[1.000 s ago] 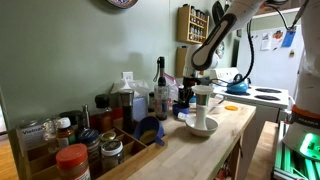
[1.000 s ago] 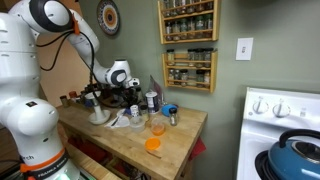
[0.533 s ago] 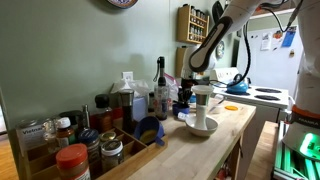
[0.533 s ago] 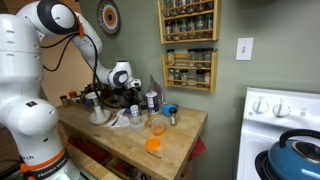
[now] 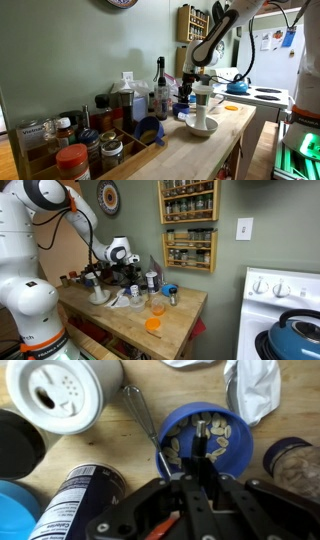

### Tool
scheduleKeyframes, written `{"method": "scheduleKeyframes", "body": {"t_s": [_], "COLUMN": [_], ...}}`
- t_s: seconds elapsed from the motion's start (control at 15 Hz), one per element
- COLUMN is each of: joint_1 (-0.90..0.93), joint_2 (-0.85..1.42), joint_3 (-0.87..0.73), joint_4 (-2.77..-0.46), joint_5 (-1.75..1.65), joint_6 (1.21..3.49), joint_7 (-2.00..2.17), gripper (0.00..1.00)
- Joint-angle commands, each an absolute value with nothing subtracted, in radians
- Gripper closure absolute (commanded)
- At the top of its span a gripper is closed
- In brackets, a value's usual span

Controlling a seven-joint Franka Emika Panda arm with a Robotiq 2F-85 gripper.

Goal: Move the pen to the lunchbox

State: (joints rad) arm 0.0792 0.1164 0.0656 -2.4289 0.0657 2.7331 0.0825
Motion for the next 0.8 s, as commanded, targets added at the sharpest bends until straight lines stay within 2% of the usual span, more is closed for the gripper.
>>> {"method": "scheduleKeyframes", "body": {"t_s": [0.0, 0.2, 0.33, 0.4, 0.53, 0.6, 0.73], "joint_1": [0.066, 0.099, 0.08, -0.029, -0.013, -0.026, -0.006], "joint_2": [-0.076, -0.243, -0.356, -0.411, -0.52, -0.497, -0.584], "joint_3": [0.089, 0.075, 0.081, 0.175, 0.167, 0.183, 0.185], "joint_4": [-2.577, -2.683, -2.764, -2.811, -2.856, -2.769, -2.772], "joint_5": [0.197, 0.287, 0.162, 0.011, -0.106, -0.156, -0.205], "joint_6": [2.735, 2.72, 2.707, 2.652, 2.524, 2.415, 2.292], "joint_7": [0.002, -0.058, 0.004, 0.075, 0.111, 0.124, 0.11], "gripper": [0.97, 0.97, 0.97, 0.97, 0.97, 0.97, 0.97]}}
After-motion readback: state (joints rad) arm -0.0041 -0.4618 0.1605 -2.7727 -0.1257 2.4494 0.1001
